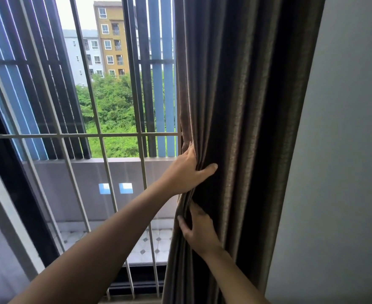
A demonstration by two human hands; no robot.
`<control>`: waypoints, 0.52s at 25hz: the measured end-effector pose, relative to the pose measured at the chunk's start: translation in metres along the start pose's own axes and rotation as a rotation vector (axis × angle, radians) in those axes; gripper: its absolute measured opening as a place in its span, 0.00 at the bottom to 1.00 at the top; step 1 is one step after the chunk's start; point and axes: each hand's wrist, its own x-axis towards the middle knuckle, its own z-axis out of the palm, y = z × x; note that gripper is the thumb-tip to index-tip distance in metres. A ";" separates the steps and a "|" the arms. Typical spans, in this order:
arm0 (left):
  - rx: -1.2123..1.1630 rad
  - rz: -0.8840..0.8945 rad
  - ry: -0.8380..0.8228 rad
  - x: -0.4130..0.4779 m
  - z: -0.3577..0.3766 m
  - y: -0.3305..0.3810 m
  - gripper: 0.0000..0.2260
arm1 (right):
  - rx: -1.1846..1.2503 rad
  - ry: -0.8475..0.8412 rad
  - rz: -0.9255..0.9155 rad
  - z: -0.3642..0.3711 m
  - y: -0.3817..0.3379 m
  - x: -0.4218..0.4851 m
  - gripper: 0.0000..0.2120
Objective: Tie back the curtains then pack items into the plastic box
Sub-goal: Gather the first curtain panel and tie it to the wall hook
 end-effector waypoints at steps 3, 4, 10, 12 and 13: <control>0.001 -0.083 0.141 0.004 0.005 0.003 0.28 | -0.056 0.147 0.037 0.011 -0.007 -0.006 0.17; 0.041 -0.104 0.172 0.008 0.004 0.007 0.26 | -0.055 0.206 0.048 0.016 -0.009 -0.006 0.15; 0.494 -0.208 0.118 0.015 0.003 0.029 0.16 | -0.160 0.369 0.027 0.014 -0.002 -0.028 0.11; 0.494 -0.211 0.059 0.013 -0.003 0.026 0.13 | -0.231 0.490 -0.062 0.004 -0.003 -0.033 0.17; 0.492 -0.215 0.029 0.013 -0.008 0.022 0.12 | -0.241 0.589 -0.073 -0.006 -0.006 -0.031 0.20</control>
